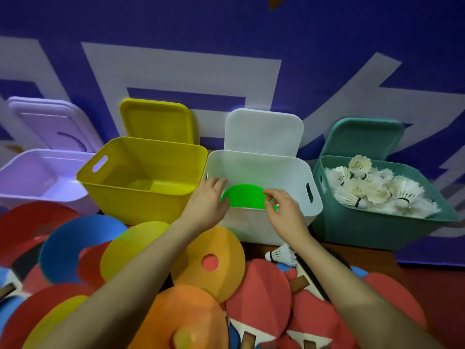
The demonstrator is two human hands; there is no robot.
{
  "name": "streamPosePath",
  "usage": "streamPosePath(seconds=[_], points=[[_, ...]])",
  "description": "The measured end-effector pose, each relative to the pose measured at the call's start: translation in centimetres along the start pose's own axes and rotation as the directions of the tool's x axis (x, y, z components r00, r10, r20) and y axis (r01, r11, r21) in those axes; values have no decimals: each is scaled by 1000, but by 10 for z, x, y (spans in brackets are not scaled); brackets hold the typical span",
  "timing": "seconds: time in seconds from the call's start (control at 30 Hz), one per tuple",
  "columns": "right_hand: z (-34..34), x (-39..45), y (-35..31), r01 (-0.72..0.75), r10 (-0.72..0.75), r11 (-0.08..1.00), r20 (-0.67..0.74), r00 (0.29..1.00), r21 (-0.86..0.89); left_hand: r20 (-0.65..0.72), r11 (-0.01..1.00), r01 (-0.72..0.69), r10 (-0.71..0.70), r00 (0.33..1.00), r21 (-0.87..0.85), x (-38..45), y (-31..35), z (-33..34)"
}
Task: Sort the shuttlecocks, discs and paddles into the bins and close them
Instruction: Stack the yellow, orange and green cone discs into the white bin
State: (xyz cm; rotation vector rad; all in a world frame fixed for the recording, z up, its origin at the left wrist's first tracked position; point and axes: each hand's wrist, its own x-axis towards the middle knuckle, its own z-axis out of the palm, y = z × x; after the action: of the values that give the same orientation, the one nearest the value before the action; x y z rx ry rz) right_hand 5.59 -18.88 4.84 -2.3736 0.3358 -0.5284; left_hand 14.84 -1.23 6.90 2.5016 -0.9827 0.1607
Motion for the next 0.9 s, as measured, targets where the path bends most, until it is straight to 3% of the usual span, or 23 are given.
streamPosePath(seconds=[0.33, 0.57, 0.73, 0.83, 0.9], points=[[47, -112, -4, -45, 28, 995, 179, 984, 92, 76, 979, 204, -203, 976, -11, -134, -10, 6], [84, -161, -15, -64, 94, 995, 461, 882, -80, 201, 918, 384, -396, 896, 96, -212, -42, 29], [112, -177, -18, -75, 272, 936, 569, 776, -345, 278, 823, 512, -566, 776, 246, -242, -58, 42], [126, -186, -23, -96, 307, 920, 544, 781, -381, 283, 820, 510, -570, 771, 261, -247, -65, 47], [133, -189, -25, -138, 285, 940, 502, 816, -311, 292, 832, 508, -554, 780, 220, -247, -70, 48]])
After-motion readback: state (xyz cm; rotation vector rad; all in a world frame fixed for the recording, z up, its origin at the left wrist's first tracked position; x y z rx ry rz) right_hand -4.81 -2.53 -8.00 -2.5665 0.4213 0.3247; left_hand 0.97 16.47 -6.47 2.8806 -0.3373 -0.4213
